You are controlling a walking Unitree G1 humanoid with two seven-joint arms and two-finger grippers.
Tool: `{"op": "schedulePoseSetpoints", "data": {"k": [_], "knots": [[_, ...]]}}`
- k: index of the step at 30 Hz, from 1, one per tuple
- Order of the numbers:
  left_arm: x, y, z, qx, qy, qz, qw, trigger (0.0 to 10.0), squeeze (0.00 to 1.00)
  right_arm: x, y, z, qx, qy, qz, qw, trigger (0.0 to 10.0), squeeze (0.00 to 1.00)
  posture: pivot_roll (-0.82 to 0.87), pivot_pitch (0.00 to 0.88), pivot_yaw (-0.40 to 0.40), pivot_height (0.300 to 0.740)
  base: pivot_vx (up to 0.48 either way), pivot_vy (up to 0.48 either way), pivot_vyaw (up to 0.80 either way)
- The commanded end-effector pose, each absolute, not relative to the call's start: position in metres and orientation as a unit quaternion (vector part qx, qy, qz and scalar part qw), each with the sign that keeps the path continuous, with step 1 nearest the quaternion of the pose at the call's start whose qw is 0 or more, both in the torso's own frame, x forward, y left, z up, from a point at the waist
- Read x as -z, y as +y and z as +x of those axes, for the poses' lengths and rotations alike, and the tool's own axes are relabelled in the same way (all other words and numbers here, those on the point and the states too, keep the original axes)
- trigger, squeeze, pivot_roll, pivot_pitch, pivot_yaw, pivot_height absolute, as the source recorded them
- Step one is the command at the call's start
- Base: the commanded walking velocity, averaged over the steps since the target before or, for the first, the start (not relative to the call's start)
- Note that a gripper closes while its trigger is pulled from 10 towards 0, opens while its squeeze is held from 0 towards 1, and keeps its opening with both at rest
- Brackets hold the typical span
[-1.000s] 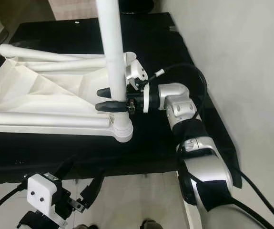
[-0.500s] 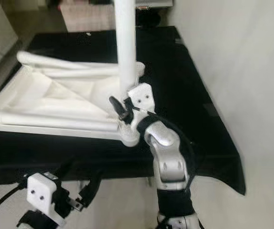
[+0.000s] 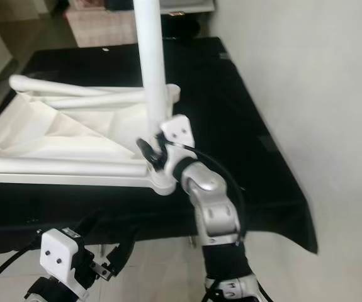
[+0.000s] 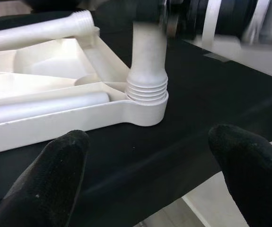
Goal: Building children table
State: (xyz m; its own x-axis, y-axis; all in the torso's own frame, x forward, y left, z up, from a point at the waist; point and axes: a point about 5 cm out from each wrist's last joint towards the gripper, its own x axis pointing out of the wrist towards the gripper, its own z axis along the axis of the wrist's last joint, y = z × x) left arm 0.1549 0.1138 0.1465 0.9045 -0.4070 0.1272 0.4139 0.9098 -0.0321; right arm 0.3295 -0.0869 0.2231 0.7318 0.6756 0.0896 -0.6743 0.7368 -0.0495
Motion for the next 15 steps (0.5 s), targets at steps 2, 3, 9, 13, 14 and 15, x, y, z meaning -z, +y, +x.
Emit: {"op": "schedulePoseSetpoints", "data": {"k": [2, 3, 9, 13, 14, 15], "knots": [[-0.147, 0.113, 0.152, 0.214, -0.056, -0.037, 0.975, 10.0, 0.00, -0.240, -0.089, 0.329, -0.444, -0.099, -0.017, 0.890, 10.0, 0.96, 0.02, 0.171, 0.021, 0.740, 0.000, 0.000, 0.00], [-0.147, 0.113, 0.152, 0.214, -0.056, -0.037, 0.975, 10.0, 0.00, -0.240, -0.089, 0.329, -0.444, -0.099, -0.017, 0.890, 10.0, 0.96, 0.02, 0.171, 0.021, 0.740, 0.000, 0.000, 0.00], [-0.149, 0.111, 0.148, 0.214, -0.055, -0.040, 0.974, 10.0, 0.00, -0.248, -0.106, 0.341, -0.553, -0.083, -0.099, 0.823, 10.0, 0.00, 0.03, 0.200, 0.020, 0.740, 0.000, 0.000, 0.00], [-0.150, 0.111, 0.144, 0.215, -0.052, -0.042, 0.974, 10.0, 0.00, -0.254, -0.109, 0.348, -0.619, -0.050, -0.117, 0.775, 10.0, 0.00, 0.03, 0.215, 0.026, 0.740, 0.000, 0.000, 0.00], [-0.150, 0.112, 0.143, 0.215, -0.051, -0.042, 0.974, 10.0, 0.00, -0.256, -0.108, 0.349, -0.631, -0.045, -0.115, 0.766, 10.0, 0.00, 0.03, 0.220, 0.026, 0.740, 0.000, 0.000, 0.00], [-0.150, 0.112, 0.143, 0.215, -0.051, -0.042, 0.974, 10.0, 0.00, -0.256, -0.108, 0.349, -0.631, -0.045, -0.115, 0.766, 10.0, 0.00, 0.03, 0.220, 0.026, 0.740, 0.000, 0.000, 0.00]]}}
